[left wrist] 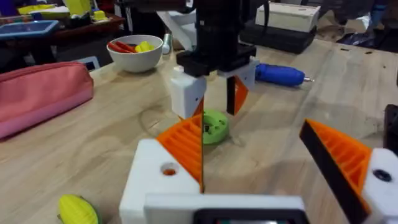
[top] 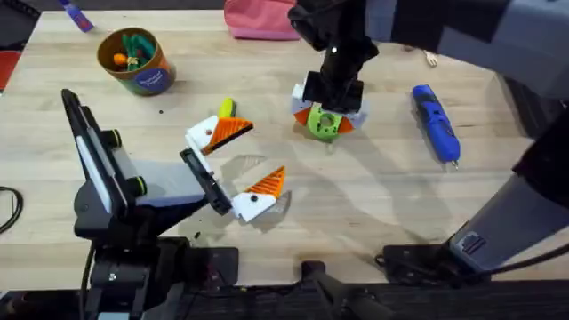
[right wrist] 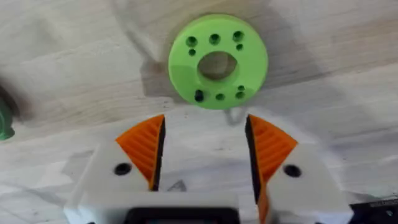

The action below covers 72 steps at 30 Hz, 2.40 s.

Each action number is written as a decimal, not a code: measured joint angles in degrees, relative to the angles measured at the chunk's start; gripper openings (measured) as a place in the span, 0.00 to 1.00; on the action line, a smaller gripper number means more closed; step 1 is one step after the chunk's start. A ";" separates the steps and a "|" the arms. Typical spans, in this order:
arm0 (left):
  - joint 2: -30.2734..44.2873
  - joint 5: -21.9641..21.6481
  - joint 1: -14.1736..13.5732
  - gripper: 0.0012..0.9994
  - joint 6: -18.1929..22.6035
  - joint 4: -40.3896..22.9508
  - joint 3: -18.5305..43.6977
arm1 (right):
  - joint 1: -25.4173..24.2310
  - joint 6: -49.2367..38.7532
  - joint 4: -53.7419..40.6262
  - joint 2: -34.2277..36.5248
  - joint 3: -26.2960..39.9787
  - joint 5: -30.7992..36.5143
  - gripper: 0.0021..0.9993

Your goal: Pick up the gripper from the table and insert it into the empty holder that is missing its gripper. Then pick up a screw, insert it into the mounting hole, and use the screwdriver to tighten it. Finally, clean up the table by picking up the vegetable and placing it into the bucket.

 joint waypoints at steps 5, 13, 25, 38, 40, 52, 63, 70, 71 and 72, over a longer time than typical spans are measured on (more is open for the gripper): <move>0.00 0.00 0.00 0.99 0.00 0.00 0.00 | 0.02 1.07 2.93 0.47 -1.23 -0.38 0.61; 0.00 0.00 0.00 0.99 -0.02 0.00 0.00 | 0.02 1.71 4.80 0.48 -3.08 0.10 0.53; 0.00 0.00 0.00 0.99 -0.02 0.00 0.00 | 0.04 2.54 5.88 0.46 -3.80 3.26 0.43; 0.00 0.00 0.00 0.99 -0.02 0.00 0.00 | 1.01 2.79 6.52 1.52 -3.85 4.46 0.42; 0.00 0.00 0.00 0.99 -0.01 0.00 0.00 | 1.03 2.82 6.58 1.73 -3.82 4.59 0.41; 0.00 0.00 0.00 0.99 -0.02 0.00 0.00 | 1.07 3.26 7.40 1.75 -3.82 5.06 0.26; 0.00 0.00 0.00 0.99 0.00 0.00 0.00 | 1.07 3.80 7.78 1.73 -3.82 6.14 0.07; 0.00 0.00 0.00 0.99 0.00 0.00 0.00 | 1.18 3.82 8.21 1.74 -3.82 6.16 0.01; 0.00 0.00 0.00 0.99 -0.02 0.00 0.00 | 1.18 3.82 8.21 1.75 -3.82 6.19 0.01; 0.00 0.00 0.00 0.99 -0.02 0.00 0.00 | 1.18 3.82 8.21 1.73 -3.82 6.20 0.00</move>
